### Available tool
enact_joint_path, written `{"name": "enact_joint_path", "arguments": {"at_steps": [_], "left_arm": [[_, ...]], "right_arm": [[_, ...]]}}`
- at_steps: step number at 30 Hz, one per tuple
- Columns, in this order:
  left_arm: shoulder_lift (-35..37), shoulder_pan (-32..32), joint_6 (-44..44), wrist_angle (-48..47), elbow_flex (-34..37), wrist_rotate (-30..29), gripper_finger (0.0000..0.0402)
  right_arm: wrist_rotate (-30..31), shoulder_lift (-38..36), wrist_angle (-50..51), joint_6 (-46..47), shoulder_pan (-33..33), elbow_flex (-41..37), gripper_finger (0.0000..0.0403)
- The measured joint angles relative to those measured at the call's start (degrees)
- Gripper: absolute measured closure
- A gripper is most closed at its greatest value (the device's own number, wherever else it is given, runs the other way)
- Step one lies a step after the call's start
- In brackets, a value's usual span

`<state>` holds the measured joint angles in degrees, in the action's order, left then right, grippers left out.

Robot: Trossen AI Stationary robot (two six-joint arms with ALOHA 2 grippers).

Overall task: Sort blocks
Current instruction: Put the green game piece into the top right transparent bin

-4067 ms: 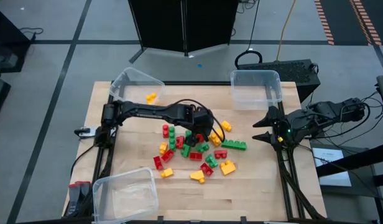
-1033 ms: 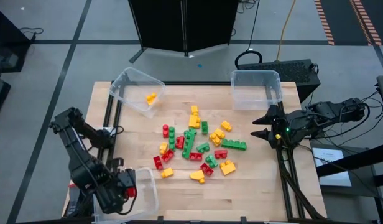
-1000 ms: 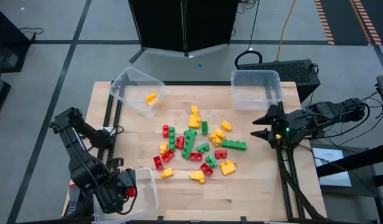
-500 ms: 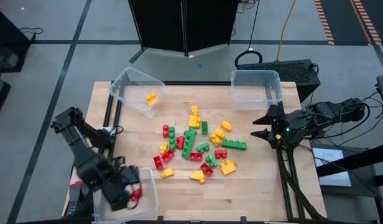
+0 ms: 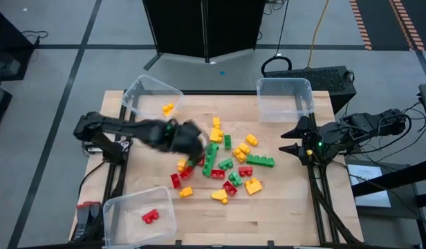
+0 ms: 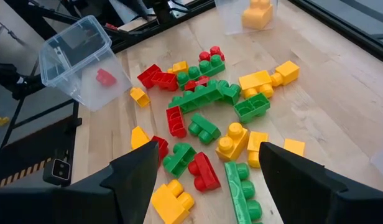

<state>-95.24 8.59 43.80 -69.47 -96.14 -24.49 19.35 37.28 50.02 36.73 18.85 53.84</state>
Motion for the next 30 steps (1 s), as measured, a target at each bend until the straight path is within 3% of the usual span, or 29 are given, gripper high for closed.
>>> {"name": "enact_joint_path", "arguments": {"at_steps": [6, 15, 23, 30], "left_arm": [[-7.86, -6.18, 3.42, 2.57, -0.01, 0.16, 0.0146], [-19.95, -5.42, 8.24, 2.7, 0.02, 2.06, 0.0146], [-23.19, -4.18, 11.42, 4.73, 0.0, 3.7, 0.0146], [-23.19, -4.06, 14.3, 9.05, 0.0, 9.87, 0.0146]], "right_arm": [[0.0, 0.02, 0.02, 0.09, 0.0, 0.0, 0.0131], [0.0, 0.02, 0.02, 0.09, 0.0, 0.0, 0.0131], [0.01, 0.01, 0.02, 0.09, 0.0, 0.0, 0.0131], [0.0, 0.02, 0.0, 0.55, 0.01, 0.0, 0.0131]]}}
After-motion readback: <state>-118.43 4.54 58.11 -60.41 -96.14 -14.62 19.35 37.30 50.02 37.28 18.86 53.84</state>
